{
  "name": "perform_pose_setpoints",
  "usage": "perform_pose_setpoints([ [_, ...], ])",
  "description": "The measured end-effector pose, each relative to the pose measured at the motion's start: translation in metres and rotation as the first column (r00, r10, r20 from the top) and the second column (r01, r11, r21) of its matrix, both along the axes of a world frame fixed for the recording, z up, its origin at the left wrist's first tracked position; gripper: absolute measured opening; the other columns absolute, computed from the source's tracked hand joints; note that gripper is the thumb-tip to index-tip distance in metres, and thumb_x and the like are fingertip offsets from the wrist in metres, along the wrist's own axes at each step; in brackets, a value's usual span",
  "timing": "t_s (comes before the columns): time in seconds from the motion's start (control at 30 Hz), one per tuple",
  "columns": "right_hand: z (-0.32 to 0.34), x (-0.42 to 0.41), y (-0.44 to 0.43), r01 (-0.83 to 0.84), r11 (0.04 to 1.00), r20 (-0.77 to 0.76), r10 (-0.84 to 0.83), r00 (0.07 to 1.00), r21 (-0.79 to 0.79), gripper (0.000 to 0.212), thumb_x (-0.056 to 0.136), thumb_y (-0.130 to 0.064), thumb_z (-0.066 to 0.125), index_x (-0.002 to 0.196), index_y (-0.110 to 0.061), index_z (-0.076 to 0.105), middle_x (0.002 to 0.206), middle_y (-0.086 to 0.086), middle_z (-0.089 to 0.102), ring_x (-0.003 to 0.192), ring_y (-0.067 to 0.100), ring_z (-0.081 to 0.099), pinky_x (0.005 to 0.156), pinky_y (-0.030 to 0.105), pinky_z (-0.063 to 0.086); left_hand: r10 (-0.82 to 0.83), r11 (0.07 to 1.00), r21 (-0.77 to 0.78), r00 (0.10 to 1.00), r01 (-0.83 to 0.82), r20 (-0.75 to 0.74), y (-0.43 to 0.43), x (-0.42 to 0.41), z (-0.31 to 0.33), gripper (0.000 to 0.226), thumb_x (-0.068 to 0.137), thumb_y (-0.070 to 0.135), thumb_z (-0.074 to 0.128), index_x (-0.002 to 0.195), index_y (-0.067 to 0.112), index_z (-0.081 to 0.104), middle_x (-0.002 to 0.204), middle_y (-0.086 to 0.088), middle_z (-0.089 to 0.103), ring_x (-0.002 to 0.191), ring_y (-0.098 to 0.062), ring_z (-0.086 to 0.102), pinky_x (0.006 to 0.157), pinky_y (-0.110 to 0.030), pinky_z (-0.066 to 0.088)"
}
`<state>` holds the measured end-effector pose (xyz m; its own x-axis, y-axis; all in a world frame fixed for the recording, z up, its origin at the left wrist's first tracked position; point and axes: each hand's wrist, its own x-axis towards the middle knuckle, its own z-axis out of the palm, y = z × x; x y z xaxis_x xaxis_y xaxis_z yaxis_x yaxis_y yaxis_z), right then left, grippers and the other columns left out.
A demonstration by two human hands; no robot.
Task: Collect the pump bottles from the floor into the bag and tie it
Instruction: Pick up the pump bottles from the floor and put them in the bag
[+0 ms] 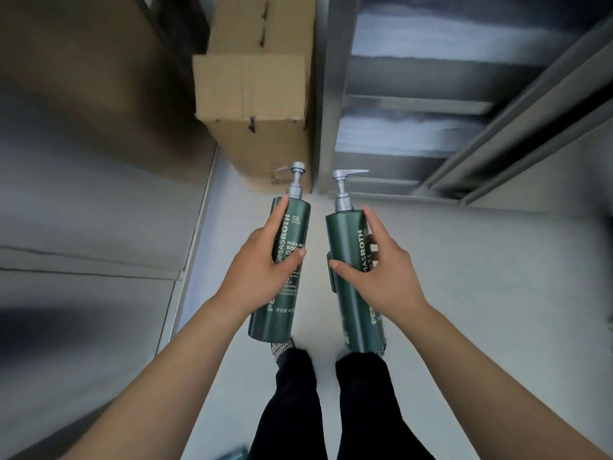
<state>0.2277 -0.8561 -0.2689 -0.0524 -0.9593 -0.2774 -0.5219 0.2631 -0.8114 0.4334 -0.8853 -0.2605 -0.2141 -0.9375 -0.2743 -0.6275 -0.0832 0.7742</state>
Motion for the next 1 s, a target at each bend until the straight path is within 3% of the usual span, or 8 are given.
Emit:
perform_pose_setpoints([
  [0.13,0.061,-0.004,0.007,0.074,0.994,-0.005,-0.075,0.997,-0.081,0.095,0.065,-0.053,0.075,0.138,-0.055,0.013,0.104,-0.026,0.048,0.091,-0.006,0.053,0.077,0.009,0.038,-0.005,0.994,-0.113,0.998,-0.003,-0.067,0.005,0.001,0.063,0.082,0.084,0.041,0.063,0.136,0.065,0.005,0.126,0.008,0.055,0.104,-0.008,0.058,0.079,-0.028,0.047],
  [0.23,0.092,-0.002,0.015,0.140,0.982,0.020,-0.139,0.990,-0.127,0.094,0.064,-0.052,0.076,0.138,-0.054,0.016,0.099,-0.040,0.040,0.086,-0.022,0.049,0.064,-0.006,0.033,-0.025,0.986,-0.167,0.995,0.008,-0.098,0.010,0.004,0.094,0.081,0.083,0.044,0.063,0.136,0.066,0.006,0.127,0.012,0.053,0.107,-0.005,0.055,0.082,-0.029,0.048],
  [0.37,0.123,0.004,0.018,0.203,0.958,0.037,-0.199,0.979,-0.202,0.095,0.063,-0.050,0.077,0.137,-0.054,0.018,0.099,-0.039,0.041,0.087,-0.029,0.044,0.063,-0.008,0.032,-0.031,0.971,-0.239,0.990,-0.002,-0.136,0.007,0.010,0.128,0.081,0.081,0.042,0.066,0.135,0.066,0.010,0.132,0.016,0.049,0.115,-0.008,0.054,0.094,-0.039,0.048],
  [0.5,0.152,0.013,0.012,0.201,0.950,0.030,-0.200,0.979,-0.240,0.095,0.060,-0.056,0.075,0.135,-0.058,0.017,0.103,-0.035,0.046,0.091,-0.018,0.051,0.066,-0.003,0.036,-0.047,0.954,-0.301,0.990,0.005,-0.131,-0.001,0.021,0.161,0.082,0.079,0.042,0.068,0.135,0.066,0.013,0.133,0.015,0.051,0.116,-0.009,0.054,0.098,-0.041,0.047],
  [0.6,0.169,0.023,0.000,0.161,0.944,0.006,-0.167,0.986,-0.289,0.095,0.059,-0.059,0.073,0.135,-0.058,0.017,0.107,-0.020,0.053,0.092,-0.013,0.050,0.070,0.003,0.033,-0.031,0.940,-0.341,0.993,-0.008,-0.110,-0.007,0.033,0.182,0.082,0.079,0.042,0.068,0.135,0.066,0.013,0.128,0.011,0.056,0.110,-0.008,0.057,0.095,-0.040,0.049],
  [0.8,0.180,0.029,-0.031,-0.003,0.942,0.003,0.004,1.000,-0.335,0.096,0.061,-0.054,0.075,0.138,-0.053,0.019,0.113,-0.013,0.055,0.097,0.000,0.056,0.076,0.012,0.039,0.076,0.935,-0.341,0.994,-0.098,-0.076,-0.002,0.043,0.193,0.081,0.082,0.040,0.066,0.138,0.062,0.012,0.125,0.016,0.056,0.110,-0.007,0.057,0.095,-0.036,0.048],
  [0.9,0.182,0.022,-0.049,-0.093,0.930,-0.016,0.094,0.995,-0.357,0.095,0.064,-0.051,0.076,0.139,-0.052,0.018,0.113,-0.019,0.049,0.095,-0.002,0.052,0.071,0.001,0.034,0.167,0.924,-0.339,0.985,-0.174,-0.052,0.001,0.038,0.191,0.081,0.082,0.042,0.065,0.138,0.063,0.010,0.126,0.013,0.056,0.108,-0.006,0.057,0.089,-0.028,0.047],
  [1.0,0.185,0.011,-0.064,-0.181,0.914,-0.001,0.194,0.981,-0.363,0.095,0.064,-0.052,0.075,0.138,-0.056,0.016,0.114,-0.020,0.047,0.093,-0.016,0.047,0.068,-0.008,0.031,0.281,0.892,-0.351,0.958,-0.284,-0.061,0.004,0.023,0.193,0.081,0.081,0.042,0.066,0.137,0.063,0.013,0.127,0.027,0.049,0.109,0.001,0.054,0.083,-0.013,0.039],
])
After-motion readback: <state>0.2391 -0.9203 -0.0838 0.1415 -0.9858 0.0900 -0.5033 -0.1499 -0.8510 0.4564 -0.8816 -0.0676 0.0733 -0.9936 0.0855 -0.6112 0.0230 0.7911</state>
